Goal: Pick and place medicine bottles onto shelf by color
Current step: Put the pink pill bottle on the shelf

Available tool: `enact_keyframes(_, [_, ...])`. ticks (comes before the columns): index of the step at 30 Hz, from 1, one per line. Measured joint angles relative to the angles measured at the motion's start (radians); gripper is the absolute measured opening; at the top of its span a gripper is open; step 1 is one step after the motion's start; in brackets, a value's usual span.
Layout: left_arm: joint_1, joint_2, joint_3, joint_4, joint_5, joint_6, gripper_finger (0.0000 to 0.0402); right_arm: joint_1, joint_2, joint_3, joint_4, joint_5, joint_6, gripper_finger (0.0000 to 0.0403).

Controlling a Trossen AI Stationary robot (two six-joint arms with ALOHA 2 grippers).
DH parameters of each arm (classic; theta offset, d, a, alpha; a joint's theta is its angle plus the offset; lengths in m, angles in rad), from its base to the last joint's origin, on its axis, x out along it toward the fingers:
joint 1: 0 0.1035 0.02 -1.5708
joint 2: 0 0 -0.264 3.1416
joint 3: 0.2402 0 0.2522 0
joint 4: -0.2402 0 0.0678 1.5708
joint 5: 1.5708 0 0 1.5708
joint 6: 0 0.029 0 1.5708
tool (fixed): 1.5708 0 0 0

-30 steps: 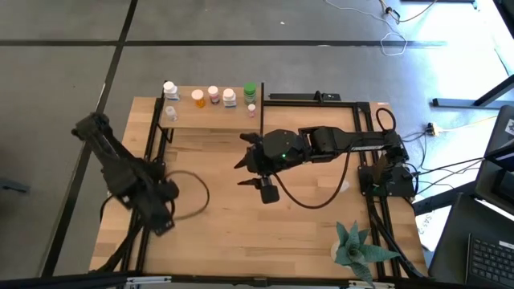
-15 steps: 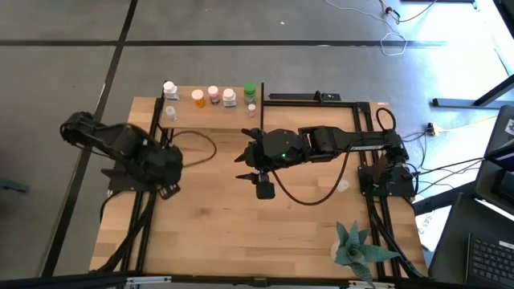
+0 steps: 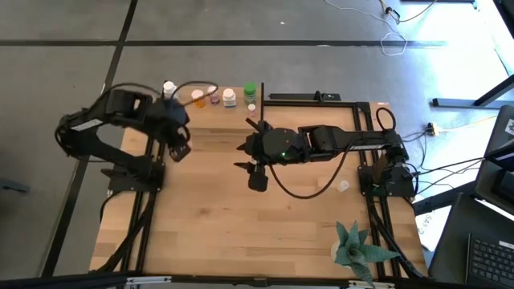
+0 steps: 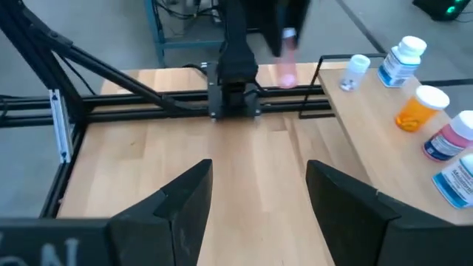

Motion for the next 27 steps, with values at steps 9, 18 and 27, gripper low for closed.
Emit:
enact_keyframes(9, [0.316,0.109,0.049,0.0,0.024,0.296,0.0108,0.0,0.0,0.0,-0.002,-0.08,-0.008,0.0221])
enact_keyframes(18, [0.542,0.237,0.049,0.0,0.031,0.552,0.0108,-0.002,0.0,0.0,-0.003,-0.088,-0.009,0.0221])
enact_keyframes(27, [0.644,0.364,0.049,0.001,0.042,0.673,0.0108,-0.002,0.0,0.0,-0.041,-0.088,-0.009,0.0221])
